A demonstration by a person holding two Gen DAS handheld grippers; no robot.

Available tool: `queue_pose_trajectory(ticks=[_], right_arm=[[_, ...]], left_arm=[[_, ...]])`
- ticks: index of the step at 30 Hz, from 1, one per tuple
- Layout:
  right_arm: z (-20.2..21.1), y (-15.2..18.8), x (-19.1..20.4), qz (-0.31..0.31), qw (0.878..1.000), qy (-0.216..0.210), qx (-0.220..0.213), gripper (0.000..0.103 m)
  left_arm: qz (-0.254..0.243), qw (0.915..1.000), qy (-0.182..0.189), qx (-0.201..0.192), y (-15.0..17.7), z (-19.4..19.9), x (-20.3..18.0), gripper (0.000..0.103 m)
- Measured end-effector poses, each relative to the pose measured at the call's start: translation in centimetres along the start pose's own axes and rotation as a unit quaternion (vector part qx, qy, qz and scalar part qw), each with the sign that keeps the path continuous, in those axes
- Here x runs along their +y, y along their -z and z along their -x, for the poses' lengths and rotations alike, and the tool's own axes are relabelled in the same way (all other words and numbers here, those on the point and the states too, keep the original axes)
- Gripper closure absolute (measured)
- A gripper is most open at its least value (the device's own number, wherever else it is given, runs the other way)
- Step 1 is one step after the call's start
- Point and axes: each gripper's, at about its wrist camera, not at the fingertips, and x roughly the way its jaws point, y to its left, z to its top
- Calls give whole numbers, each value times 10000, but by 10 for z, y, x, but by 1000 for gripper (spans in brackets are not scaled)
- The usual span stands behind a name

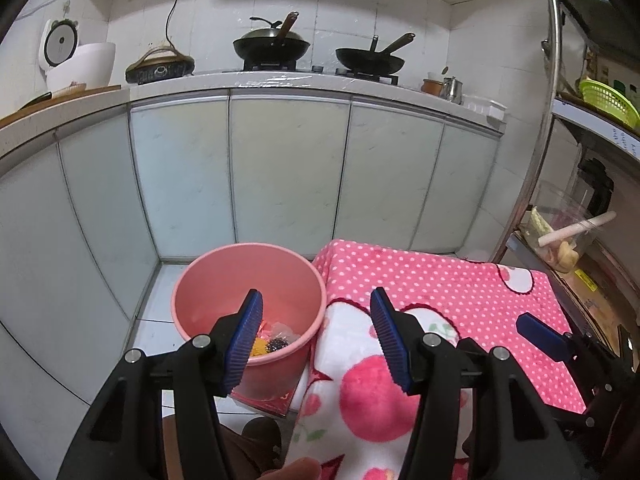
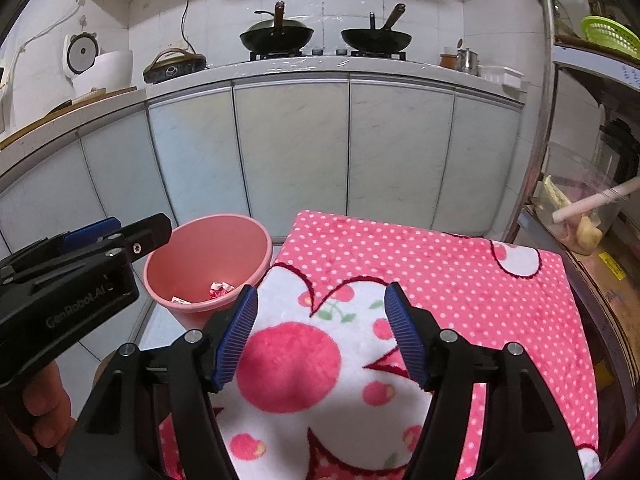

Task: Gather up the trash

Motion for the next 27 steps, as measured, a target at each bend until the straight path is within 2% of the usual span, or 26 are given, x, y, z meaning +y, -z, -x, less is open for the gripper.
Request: queue_pose_trajectory(ticks=[16,27], right_arm=[[22,19,-17,-304,9994,149,-121,37],[24,22,-17,-353,9992,162,-130,37]], left_arm=[[-312,9991,115,-252,11,23,-31,48],[-351,9987,151,-329,16,27,-32,48]])
